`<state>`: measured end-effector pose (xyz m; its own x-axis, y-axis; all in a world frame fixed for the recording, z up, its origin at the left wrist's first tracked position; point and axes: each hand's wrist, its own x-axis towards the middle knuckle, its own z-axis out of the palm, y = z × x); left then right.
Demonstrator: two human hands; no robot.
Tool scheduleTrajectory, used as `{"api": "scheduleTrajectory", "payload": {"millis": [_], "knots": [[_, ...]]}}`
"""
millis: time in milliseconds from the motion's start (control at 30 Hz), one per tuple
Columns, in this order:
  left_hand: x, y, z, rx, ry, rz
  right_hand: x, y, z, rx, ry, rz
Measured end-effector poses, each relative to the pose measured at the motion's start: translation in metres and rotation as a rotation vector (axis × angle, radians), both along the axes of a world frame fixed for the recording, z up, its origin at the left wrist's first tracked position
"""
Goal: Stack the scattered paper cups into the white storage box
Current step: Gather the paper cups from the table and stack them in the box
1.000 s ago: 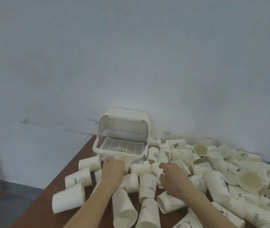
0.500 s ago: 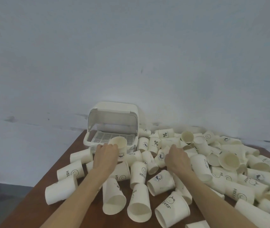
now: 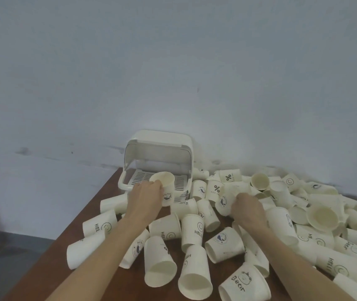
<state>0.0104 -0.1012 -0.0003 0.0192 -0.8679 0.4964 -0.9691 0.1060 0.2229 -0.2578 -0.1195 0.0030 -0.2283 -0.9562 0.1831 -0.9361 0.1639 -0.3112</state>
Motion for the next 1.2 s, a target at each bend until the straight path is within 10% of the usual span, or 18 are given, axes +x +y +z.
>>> {"api": "scheduleTrajectory", "payload": {"millis": [433, 1200], "knots": [[0.054, -0.051, 0.011, -0.044, -0.129, 0.165, 0.098, -0.028, 0.029, -0.407, 0.181, 0.41], [0.071, -0.102, -0.024, 0.35, -0.218, 0.162, 0.18, -0.081, -0.027, -0.033, 0.342, 0.462]]}}
